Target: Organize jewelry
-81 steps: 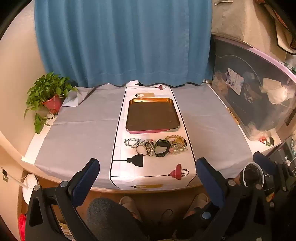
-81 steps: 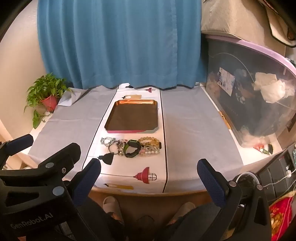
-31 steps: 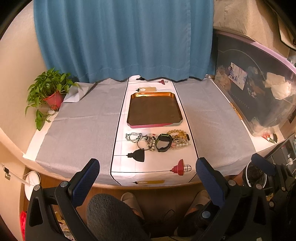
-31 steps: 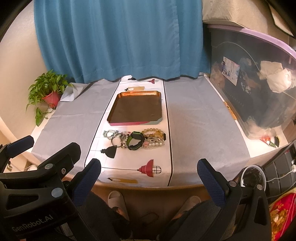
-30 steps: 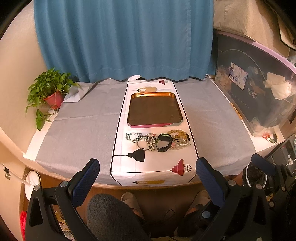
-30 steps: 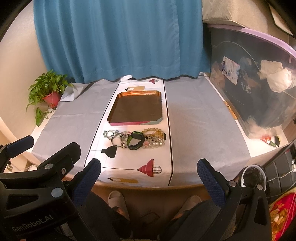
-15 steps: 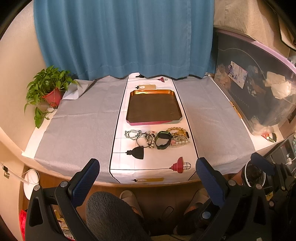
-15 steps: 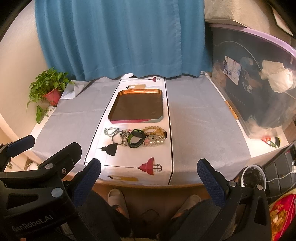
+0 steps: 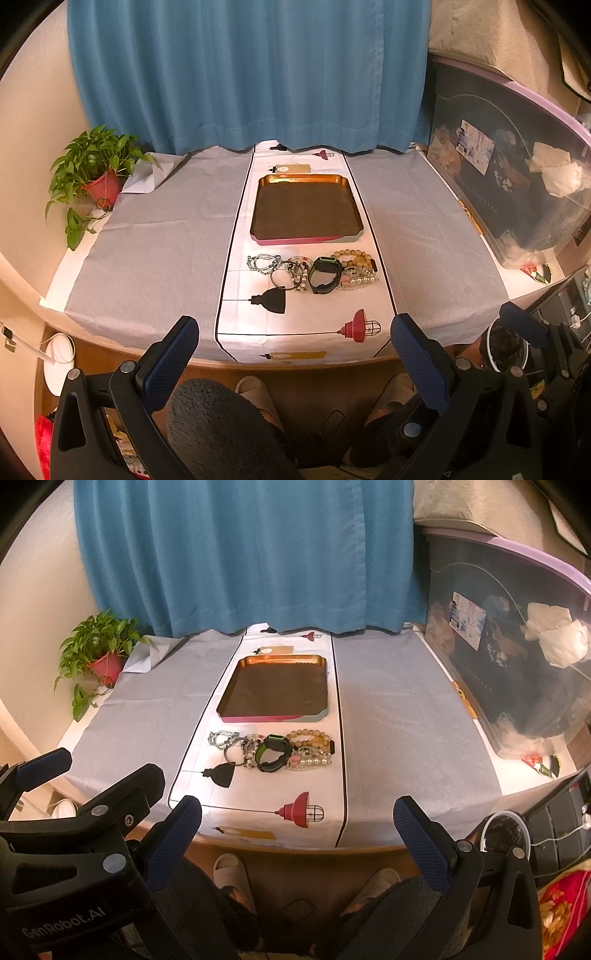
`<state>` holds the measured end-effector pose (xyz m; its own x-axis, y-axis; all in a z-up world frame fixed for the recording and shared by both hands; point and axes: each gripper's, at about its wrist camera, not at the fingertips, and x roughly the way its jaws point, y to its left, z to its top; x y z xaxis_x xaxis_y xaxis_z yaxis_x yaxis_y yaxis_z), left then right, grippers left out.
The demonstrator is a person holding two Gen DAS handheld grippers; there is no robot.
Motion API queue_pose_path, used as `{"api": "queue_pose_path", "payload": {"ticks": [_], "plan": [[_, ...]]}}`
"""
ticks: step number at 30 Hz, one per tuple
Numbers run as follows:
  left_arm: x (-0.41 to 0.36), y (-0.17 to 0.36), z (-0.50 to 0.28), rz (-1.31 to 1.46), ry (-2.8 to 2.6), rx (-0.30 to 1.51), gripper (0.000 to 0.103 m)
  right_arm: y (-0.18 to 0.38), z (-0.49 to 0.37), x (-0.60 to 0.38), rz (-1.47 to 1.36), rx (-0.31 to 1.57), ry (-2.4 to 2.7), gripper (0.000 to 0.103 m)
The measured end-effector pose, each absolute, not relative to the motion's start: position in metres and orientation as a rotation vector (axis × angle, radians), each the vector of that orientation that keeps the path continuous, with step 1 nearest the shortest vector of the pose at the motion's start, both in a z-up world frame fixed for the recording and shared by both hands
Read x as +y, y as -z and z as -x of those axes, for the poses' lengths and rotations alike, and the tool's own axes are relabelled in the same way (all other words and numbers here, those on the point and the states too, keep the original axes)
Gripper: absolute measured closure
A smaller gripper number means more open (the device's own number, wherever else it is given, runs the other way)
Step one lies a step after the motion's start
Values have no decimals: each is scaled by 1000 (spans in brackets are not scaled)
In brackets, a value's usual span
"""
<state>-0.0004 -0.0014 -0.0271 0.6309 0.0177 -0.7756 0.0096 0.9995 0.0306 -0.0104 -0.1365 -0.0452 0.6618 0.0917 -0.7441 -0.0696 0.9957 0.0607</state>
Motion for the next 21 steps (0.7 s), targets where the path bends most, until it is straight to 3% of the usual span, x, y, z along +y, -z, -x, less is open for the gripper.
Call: {"api": "queue_pose_path", "payload": {"ticks": [9, 14, 21], "plan": [[6, 55, -14, -20, 10, 900, 0, 70, -9, -135, -19, 882, -105, 0], [16, 99, -35, 45, 71, 949, 0, 108, -28, -131, 3, 904, -118, 0], [48, 168, -69, 157, 96, 927, 0, 163, -60, -138, 45, 783, -159, 0]]}}
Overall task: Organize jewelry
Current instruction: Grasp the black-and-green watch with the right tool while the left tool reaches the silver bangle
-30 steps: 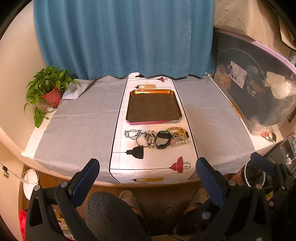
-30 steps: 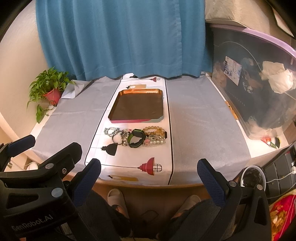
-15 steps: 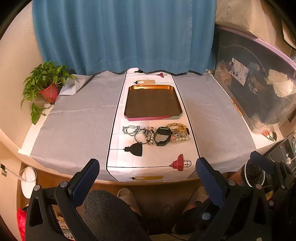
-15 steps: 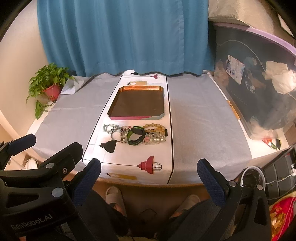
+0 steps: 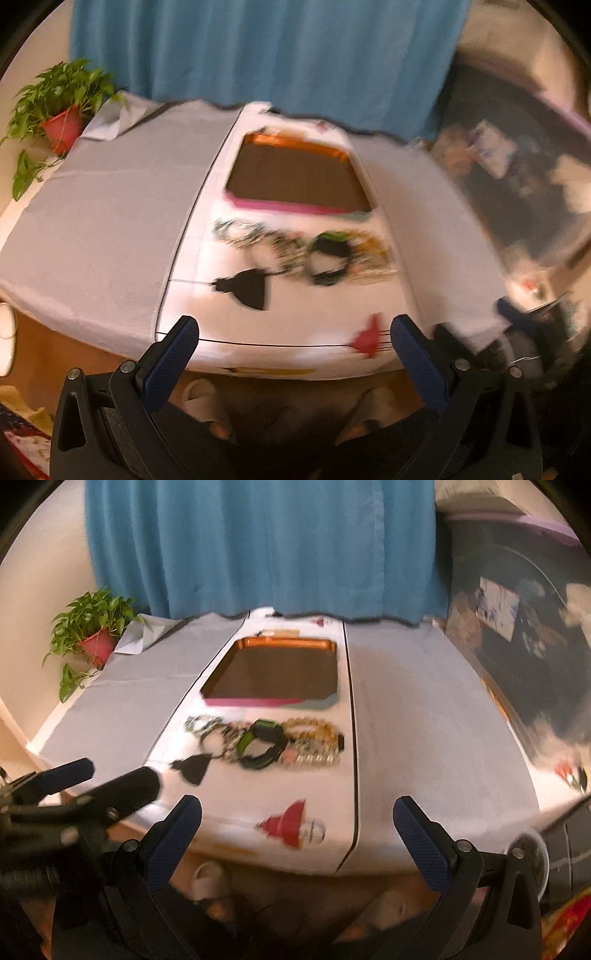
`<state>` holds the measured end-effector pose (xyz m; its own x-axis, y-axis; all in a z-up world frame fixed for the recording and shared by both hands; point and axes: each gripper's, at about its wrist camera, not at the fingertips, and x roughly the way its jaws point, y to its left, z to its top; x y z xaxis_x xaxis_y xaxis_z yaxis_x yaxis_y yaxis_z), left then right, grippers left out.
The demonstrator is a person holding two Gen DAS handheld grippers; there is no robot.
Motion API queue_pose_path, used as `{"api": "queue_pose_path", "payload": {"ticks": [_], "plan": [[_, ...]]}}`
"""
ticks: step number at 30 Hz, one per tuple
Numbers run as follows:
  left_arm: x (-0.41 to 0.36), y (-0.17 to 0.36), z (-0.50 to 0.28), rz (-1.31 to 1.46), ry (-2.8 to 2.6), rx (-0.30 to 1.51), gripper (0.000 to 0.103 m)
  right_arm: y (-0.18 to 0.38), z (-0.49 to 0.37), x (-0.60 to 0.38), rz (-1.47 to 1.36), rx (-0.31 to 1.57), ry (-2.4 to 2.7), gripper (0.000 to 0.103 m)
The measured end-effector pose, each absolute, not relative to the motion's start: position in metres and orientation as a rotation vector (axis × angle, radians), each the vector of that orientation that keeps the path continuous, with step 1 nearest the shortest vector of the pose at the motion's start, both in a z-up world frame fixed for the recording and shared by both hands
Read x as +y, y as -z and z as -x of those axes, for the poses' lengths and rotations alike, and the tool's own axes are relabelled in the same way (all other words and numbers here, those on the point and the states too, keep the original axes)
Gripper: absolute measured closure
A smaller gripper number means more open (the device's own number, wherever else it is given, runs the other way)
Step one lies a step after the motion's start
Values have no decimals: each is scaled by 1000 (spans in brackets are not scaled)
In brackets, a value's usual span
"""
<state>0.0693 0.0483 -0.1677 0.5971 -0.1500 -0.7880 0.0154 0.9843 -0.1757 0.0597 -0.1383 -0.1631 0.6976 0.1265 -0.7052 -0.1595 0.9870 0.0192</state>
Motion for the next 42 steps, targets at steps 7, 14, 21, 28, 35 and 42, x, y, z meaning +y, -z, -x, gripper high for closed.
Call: {"api": "queue_pose_path", "payload": {"ticks": [7, 14, 21, 28, 35, 42], "plan": [[72, 223, -123, 15, 130, 1017, 4, 210, -113, -155, -76, 852, -320, 0], [87, 248, -173, 169, 272, 1079, 57, 226, -164, -142, -70, 875, -372, 61], [89, 262, -206, 92, 221, 1061, 91, 237, -198, -107, 14, 872, -421, 68], [102, 260, -203, 127, 222, 1074, 100, 256, -217, -92, 54, 896, -402, 85], [128, 250, -180, 207, 196, 1071, 102, 239, -214, -101, 15, 863, -408, 92], [124, 251, -172, 283, 284, 1088, 91, 229, -197, -115, -20, 872, -425, 92]]}}
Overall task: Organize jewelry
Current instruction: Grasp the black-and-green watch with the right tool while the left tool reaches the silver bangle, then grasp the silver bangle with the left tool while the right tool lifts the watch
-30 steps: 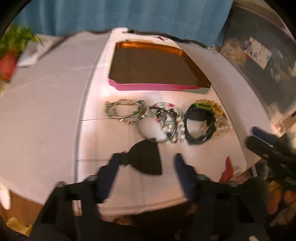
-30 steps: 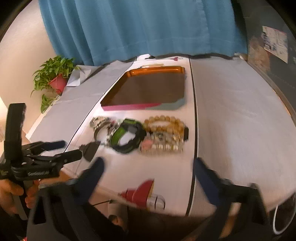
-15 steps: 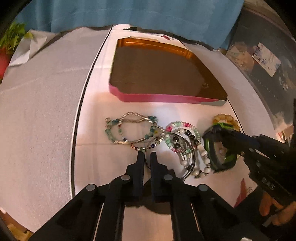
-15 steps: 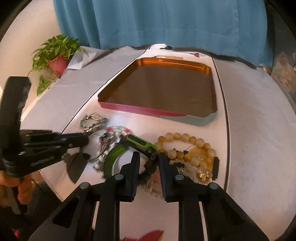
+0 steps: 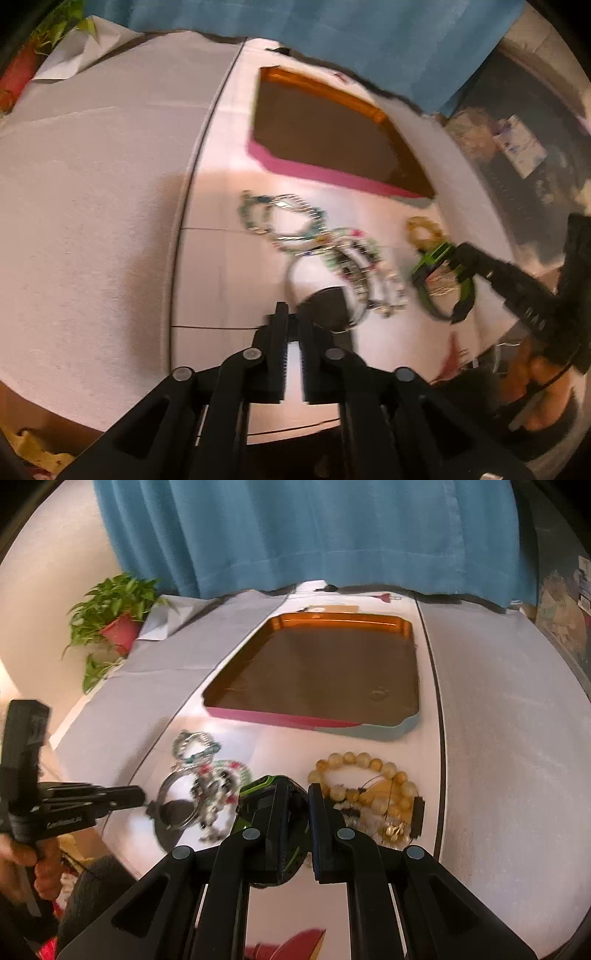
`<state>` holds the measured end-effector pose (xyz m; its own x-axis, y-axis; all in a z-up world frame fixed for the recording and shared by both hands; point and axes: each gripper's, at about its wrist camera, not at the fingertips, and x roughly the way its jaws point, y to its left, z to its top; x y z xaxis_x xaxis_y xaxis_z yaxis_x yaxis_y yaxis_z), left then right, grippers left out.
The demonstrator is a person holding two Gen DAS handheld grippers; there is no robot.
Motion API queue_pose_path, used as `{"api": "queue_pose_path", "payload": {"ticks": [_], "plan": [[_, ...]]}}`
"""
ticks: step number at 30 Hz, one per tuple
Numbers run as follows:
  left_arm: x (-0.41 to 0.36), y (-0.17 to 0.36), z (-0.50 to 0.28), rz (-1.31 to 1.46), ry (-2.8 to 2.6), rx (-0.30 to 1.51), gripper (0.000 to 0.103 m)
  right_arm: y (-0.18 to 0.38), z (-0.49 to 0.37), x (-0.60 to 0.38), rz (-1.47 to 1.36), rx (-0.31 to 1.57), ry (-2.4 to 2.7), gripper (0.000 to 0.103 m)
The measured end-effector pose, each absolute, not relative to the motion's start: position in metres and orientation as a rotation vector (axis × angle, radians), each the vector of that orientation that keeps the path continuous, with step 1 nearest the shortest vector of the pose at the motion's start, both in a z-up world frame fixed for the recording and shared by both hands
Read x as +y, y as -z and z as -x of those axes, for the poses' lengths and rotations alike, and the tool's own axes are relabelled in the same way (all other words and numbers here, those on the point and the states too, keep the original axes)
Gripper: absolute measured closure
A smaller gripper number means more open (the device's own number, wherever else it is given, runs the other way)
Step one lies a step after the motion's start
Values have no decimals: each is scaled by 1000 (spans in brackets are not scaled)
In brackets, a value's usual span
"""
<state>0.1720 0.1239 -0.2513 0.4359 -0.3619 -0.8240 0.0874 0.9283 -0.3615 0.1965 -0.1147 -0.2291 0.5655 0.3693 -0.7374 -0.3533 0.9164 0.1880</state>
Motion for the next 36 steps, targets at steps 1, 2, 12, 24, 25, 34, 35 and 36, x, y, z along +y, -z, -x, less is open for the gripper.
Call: {"api": "queue_pose_path", "payload": {"ticks": [1, 2, 12, 24, 25, 34, 35, 36], "plan": [[118, 249, -173, 263, 278, 1081, 66, 227, -192, -115, -14, 872, -426, 92], [112, 247, -173, 231, 256, 1073, 31, 226, -189, -117, -14, 873, -428, 92], [80, 261, -178, 34, 266, 1030, 16, 242, -156, -162, -85, 918, -346, 94], [80, 263, -182, 45, 281, 1012, 44, 260, -165, -183, -128, 943, -286, 90], [83, 263, -181, 62, 276, 1016, 44, 261, -165, -182, -122, 943, -290, 90], [96, 264, -161, 13, 228, 999, 44, 264, -156, -173, -71, 936, -283, 83], [98, 264, -161, 18, 230, 1000, 44, 264, -156, -172, -66, 935, -286, 83], [99, 264, -161, 21, 234, 1001, 44, 262, -155, -173, -70, 933, -296, 83]]}}
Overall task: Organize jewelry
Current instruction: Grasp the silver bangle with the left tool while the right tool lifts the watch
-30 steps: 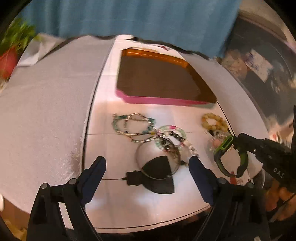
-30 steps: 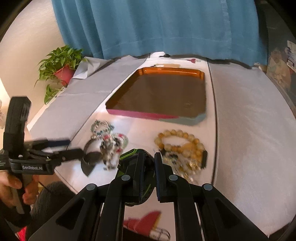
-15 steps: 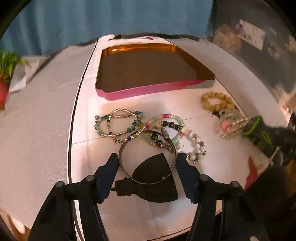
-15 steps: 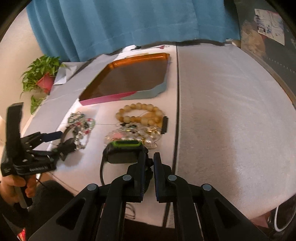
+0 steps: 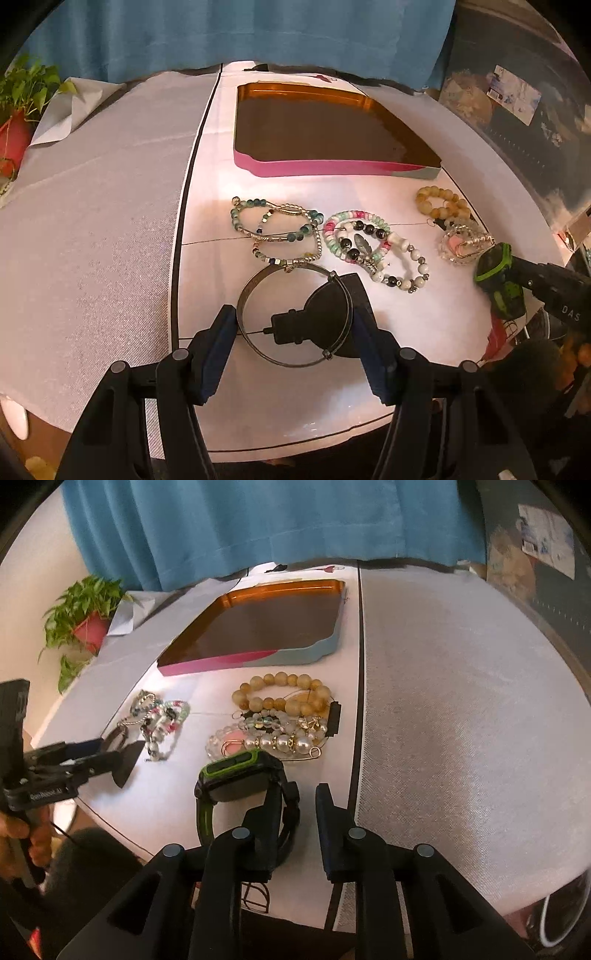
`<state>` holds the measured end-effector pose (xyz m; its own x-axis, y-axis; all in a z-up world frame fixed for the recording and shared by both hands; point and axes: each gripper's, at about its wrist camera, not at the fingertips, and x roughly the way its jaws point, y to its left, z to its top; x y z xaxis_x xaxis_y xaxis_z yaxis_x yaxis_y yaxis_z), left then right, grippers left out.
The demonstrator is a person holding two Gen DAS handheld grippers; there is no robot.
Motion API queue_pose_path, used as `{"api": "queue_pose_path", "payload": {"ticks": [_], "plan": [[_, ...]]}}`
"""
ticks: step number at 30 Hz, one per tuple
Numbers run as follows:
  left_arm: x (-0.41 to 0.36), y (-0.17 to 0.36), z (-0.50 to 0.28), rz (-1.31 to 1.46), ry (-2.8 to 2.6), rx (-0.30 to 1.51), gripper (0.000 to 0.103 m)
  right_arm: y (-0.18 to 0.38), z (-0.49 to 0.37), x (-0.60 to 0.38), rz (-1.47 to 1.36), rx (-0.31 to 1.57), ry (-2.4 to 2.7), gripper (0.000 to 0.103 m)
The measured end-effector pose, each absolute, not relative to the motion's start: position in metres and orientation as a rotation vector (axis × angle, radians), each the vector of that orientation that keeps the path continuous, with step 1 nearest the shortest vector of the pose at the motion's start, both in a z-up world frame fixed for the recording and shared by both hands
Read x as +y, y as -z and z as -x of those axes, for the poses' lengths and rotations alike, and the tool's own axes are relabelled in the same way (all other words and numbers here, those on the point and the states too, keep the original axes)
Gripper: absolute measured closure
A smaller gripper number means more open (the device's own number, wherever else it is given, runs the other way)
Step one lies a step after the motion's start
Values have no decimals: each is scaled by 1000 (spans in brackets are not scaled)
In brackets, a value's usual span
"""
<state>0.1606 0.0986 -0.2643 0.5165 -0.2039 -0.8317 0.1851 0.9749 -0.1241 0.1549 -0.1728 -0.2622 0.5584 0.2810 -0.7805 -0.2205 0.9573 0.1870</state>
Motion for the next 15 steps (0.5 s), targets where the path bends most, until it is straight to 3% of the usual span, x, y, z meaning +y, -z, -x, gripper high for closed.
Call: {"api": "queue_pose_path", "payload": {"ticks": [6, 7, 10, 13, 15], "plan": [[99, 265, -157, 12, 240, 1000, 41, 248, -142, -188, -178, 888, -349, 76], [99, 266, -157, 18, 245, 997, 38, 246, -139, -186, -177, 878, -357, 68], [97, 266, -159, 5, 251, 1001, 32, 244, -134, -174, -140, 862, -385, 32], [88, 269, -159, -70, 238, 994, 32, 250, -135, -158, -99, 877, -424, 30], [86, 270, -157, -102, 237, 966, 41, 257, -139, -149, -61, 895, -405, 29]]}}
